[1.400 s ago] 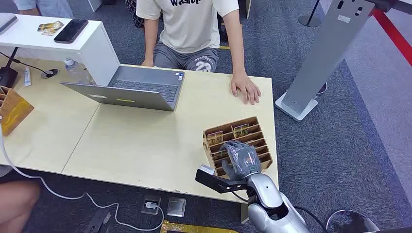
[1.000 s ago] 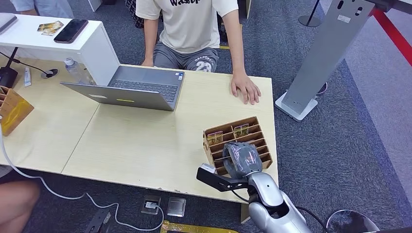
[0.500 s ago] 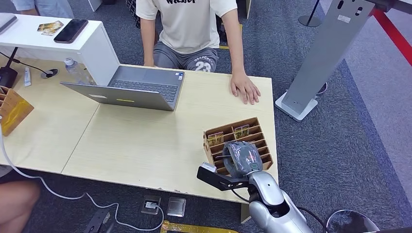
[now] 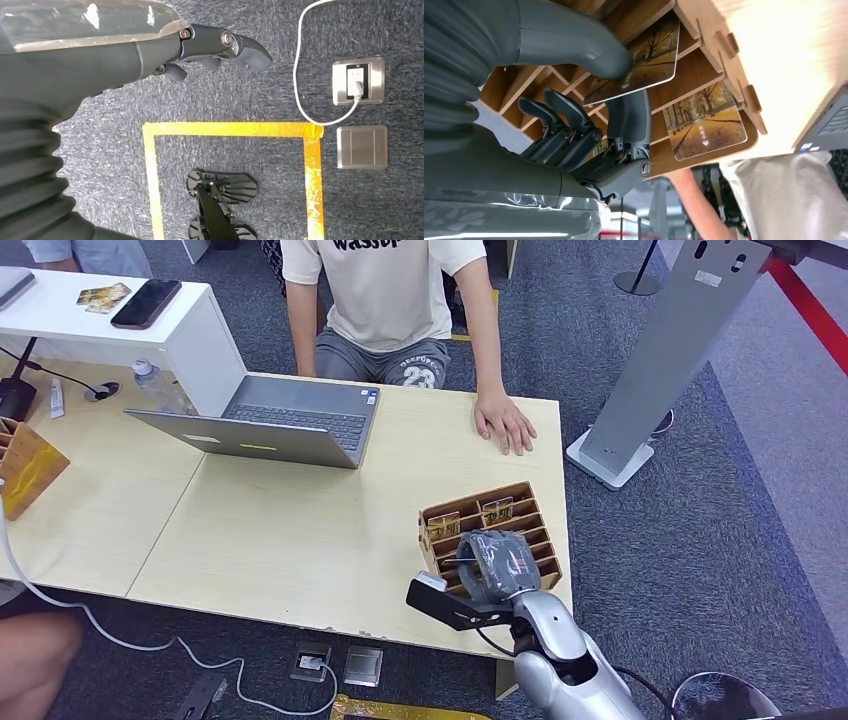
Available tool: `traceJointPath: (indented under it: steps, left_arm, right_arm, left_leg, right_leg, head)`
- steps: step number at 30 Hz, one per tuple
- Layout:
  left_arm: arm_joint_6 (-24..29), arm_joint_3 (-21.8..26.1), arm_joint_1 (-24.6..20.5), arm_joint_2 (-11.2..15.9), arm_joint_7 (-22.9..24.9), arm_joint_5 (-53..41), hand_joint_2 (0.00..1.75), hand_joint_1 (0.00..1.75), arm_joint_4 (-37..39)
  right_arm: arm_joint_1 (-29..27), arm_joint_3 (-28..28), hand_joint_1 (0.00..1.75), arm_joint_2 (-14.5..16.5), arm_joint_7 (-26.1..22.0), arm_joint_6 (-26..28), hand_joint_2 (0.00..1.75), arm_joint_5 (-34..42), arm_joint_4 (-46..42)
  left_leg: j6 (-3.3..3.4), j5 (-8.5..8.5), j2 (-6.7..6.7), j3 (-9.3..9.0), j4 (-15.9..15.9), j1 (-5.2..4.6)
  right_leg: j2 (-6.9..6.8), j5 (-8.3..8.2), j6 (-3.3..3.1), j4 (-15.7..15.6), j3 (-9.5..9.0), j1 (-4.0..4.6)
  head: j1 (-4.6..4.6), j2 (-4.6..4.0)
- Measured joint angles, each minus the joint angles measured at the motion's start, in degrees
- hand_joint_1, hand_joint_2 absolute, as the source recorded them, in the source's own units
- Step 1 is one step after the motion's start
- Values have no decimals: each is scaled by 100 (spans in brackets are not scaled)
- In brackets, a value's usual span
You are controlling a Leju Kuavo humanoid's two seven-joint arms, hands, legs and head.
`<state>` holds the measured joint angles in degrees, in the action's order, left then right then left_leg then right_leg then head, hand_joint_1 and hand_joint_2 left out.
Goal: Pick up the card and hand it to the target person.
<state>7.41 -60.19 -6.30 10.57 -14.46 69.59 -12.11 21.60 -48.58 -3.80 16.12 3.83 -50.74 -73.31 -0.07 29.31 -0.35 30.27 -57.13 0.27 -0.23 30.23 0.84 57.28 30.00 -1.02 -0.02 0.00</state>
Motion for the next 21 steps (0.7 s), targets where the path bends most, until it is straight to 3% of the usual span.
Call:
traceJointPath:
  steps: [8, 21]
  left_arm:
    - [-2, 1, 17, 45, 17, 56, 175, 0, 2]
    - [-37, 13, 36, 69, 14, 86, 175, 0, 2]
  right_arm:
    - [179, 282, 175, -397, 131, -495, 175, 1162, -904]
    - [359, 852, 175, -1064, 200, -794, 175, 1442, -2929]
  left_leg:
    - [0, 0, 1, -1, -1, 0]
    - [0, 0, 3, -2, -1, 0]
  right_leg:
    - [1, -1, 0, 0, 0, 0]
    - [1, 0, 0, -1, 1, 0]
  head:
    - [0, 0]
    - [-3, 0]
